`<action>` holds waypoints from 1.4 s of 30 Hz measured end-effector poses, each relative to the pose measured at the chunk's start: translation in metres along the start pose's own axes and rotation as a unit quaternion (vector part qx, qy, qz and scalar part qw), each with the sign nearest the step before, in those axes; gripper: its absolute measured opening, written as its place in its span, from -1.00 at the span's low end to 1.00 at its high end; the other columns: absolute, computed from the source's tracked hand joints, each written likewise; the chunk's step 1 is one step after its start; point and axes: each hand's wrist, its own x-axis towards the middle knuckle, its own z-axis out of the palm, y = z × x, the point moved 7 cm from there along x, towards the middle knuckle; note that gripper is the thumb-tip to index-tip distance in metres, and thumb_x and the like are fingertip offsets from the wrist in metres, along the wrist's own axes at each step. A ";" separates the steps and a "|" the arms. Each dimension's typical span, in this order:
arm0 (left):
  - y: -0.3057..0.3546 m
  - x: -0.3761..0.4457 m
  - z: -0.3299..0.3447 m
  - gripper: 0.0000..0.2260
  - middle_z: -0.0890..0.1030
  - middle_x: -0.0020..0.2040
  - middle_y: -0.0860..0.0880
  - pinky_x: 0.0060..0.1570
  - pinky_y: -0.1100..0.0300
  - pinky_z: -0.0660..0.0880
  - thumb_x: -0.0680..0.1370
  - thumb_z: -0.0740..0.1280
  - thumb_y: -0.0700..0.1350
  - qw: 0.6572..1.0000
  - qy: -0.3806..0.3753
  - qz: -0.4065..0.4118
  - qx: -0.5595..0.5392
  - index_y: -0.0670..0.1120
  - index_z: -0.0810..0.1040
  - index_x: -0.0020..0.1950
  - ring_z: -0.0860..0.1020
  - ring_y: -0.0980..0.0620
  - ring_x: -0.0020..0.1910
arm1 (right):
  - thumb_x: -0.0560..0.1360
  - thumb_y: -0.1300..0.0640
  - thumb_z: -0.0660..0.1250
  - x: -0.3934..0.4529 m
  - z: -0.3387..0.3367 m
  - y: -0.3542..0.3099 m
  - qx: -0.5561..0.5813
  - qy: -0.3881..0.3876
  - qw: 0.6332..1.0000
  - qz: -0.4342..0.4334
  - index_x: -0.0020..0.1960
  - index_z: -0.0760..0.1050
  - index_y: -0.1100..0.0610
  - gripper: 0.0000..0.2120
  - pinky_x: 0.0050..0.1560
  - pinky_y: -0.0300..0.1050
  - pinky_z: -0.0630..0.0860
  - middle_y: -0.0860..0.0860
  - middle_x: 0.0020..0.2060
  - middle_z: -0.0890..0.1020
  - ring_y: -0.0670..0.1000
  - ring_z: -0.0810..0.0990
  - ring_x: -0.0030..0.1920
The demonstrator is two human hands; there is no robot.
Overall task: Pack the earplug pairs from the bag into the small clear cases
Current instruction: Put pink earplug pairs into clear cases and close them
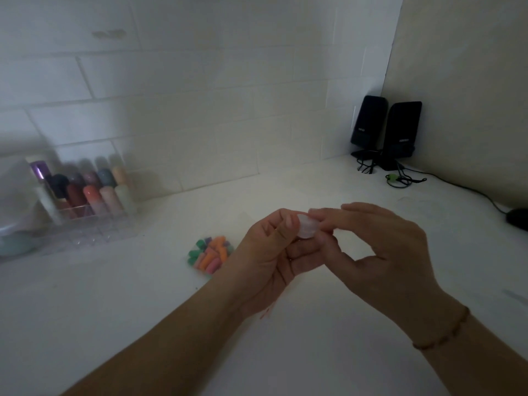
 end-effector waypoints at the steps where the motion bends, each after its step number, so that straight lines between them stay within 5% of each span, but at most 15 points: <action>1: 0.000 0.000 0.001 -0.40 0.67 -0.07 -0.19 -0.10 0.15 0.61 0.30 0.56 0.11 1.000 -0.003 0.002 0.004 -0.30 0.46 0.06 0.67 -0.05 -0.08 | 0.44 0.17 0.37 0.000 0.000 -0.001 -0.009 -0.004 1.000 -0.004 -0.09 0.66 0.18 -0.88 0.13 -0.09 0.55 -0.04 -0.17 0.72 -0.10 0.68 -0.21; 12: 0.002 -0.003 0.001 -0.21 0.64 -0.05 -0.22 -0.12 0.14 0.61 0.25 0.60 0.09 1.000 0.013 0.008 0.027 -0.37 0.37 0.24 0.67 -0.06 -0.10 | 0.44 0.18 0.38 0.001 0.000 -0.008 -0.066 0.015 0.998 -0.004 -0.12 0.69 0.20 -0.86 0.10 -0.12 0.55 -0.03 -0.26 0.72 -0.05 0.68 -0.28; 18: -0.001 -0.004 0.004 -0.61 0.65 -0.06 -0.17 -0.10 0.14 0.62 0.40 0.53 -0.10 0.987 -0.041 -0.041 0.153 -0.23 0.53 0.14 0.66 -0.04 -0.16 | 0.50 0.07 0.39 0.003 -0.006 0.007 0.056 0.005 0.990 0.128 -0.09 0.66 0.05 -0.91 -0.33 -0.33 0.48 -0.18 -0.17 0.69 -0.24 0.60 -0.34; 20: -0.006 -0.008 0.008 -0.82 0.65 -0.06 -0.14 -0.07 0.11 0.61 0.53 0.37 -0.24 0.966 -0.099 -0.066 0.228 -0.13 0.59 0.12 0.66 -0.05 -0.14 | 0.52 0.02 0.39 0.000 0.002 0.014 0.098 -0.033 0.981 0.163 -0.07 0.65 0.00 -0.91 -0.33 -0.36 0.48 -0.20 -0.19 0.69 -0.25 0.61 -0.35; 22: -0.002 -0.011 0.007 -0.81 0.64 -0.04 -0.16 -0.08 0.11 0.61 0.54 0.34 -0.21 0.969 -0.108 -0.082 0.205 -0.12 0.57 0.16 0.66 -0.07 -0.13 | 0.54 0.01 0.33 -0.002 0.007 0.017 0.164 -0.047 0.971 0.170 -0.01 0.64 0.02 -0.86 -0.19 -0.31 0.55 -0.18 -0.05 0.69 -0.19 0.67 -0.16; 24: 0.016 -0.008 -0.005 -0.69 0.64 -0.06 -0.16 -0.15 0.14 0.62 0.50 0.39 -0.09 0.987 -0.058 -0.066 0.131 -0.18 0.51 0.19 0.66 -0.07 -0.17 | 0.55 0.04 0.28 -0.004 0.004 0.020 0.197 -0.018 0.967 0.160 0.02 0.60 0.06 -0.83 -0.06 -0.22 0.58 -0.12 0.11 0.64 -0.05 0.64 0.08; 27: 0.056 -0.007 -0.041 -0.72 0.61 -0.14 -0.13 -0.32 0.18 0.60 0.51 0.32 -0.04 0.994 0.090 -0.001 0.058 -0.16 0.48 0.14 0.61 -0.02 -0.31 | 0.52 -0.01 0.31 -0.008 0.010 0.028 0.146 -0.028 0.974 0.170 -0.06 0.60 0.03 -0.85 -0.01 -0.23 0.54 -0.10 0.18 0.57 -0.02 0.58 0.13; 30: 0.081 -0.015 -0.075 -0.80 0.56 -0.25 -0.08 -0.42 0.24 0.52 0.60 0.20 0.02 0.975 0.212 0.037 0.047 -0.10 0.48 0.00 0.52 0.03 -0.42 | 0.44 -0.06 0.38 -0.019 0.041 0.027 0.029 -0.173 0.976 0.133 -0.16 0.63 -0.03 -0.87 0.29 -0.26 0.27 -0.06 0.29 0.49 0.04 0.41 0.29; 32: 0.090 -0.022 -0.089 -0.79 0.55 -0.28 -0.07 -0.43 0.25 0.45 0.62 0.18 0.05 0.959 0.263 0.031 0.099 -0.06 0.45 -0.07 0.46 0.01 -0.43 | 0.45 -0.06 0.40 -0.031 0.061 0.026 0.009 -0.269 0.956 0.114 -0.15 0.65 -0.12 -0.93 0.41 -0.06 0.20 -0.06 0.40 0.39 0.09 0.22 0.45; 36: 0.094 -0.033 -0.106 -0.79 0.56 -0.31 -0.06 -0.39 0.21 0.45 0.62 0.19 0.02 0.943 0.307 0.045 0.123 -0.05 0.44 -0.14 0.47 -0.01 -0.41 | 0.50 -0.19 0.28 -0.048 0.079 0.030 -0.007 -0.376 0.920 0.112 0.05 0.58 -0.32 -0.83 0.51 0.15 0.02 -0.19 0.55 -0.06 0.03 -0.20 0.55; 39: 0.074 -0.036 -0.106 -0.79 0.55 -0.31 -0.06 -0.40 0.19 0.45 0.61 0.19 0.04 0.949 0.310 0.022 0.058 -0.05 0.42 -0.14 0.44 -0.01 -0.42 | 0.51 -0.37 -0.02 -0.057 0.092 0.025 -0.045 -0.440 0.892 0.092 0.28 0.30 -0.50 -0.64 0.51 0.18 -0.15 -0.21 0.49 -0.40 0.00 -0.45 0.49; 42: 0.055 -0.033 -0.099 -0.79 0.55 -0.31 -0.07 -0.39 0.17 0.43 0.61 0.20 0.04 0.949 0.313 0.001 0.032 -0.06 0.39 -0.14 0.42 0.00 -0.42 | 0.55 -0.26 -0.07 -0.056 0.102 0.011 -0.079 -0.443 0.891 0.055 0.36 0.06 -0.54 -0.60 0.50 0.24 -0.20 -0.09 0.48 -0.46 0.11 -0.47 0.48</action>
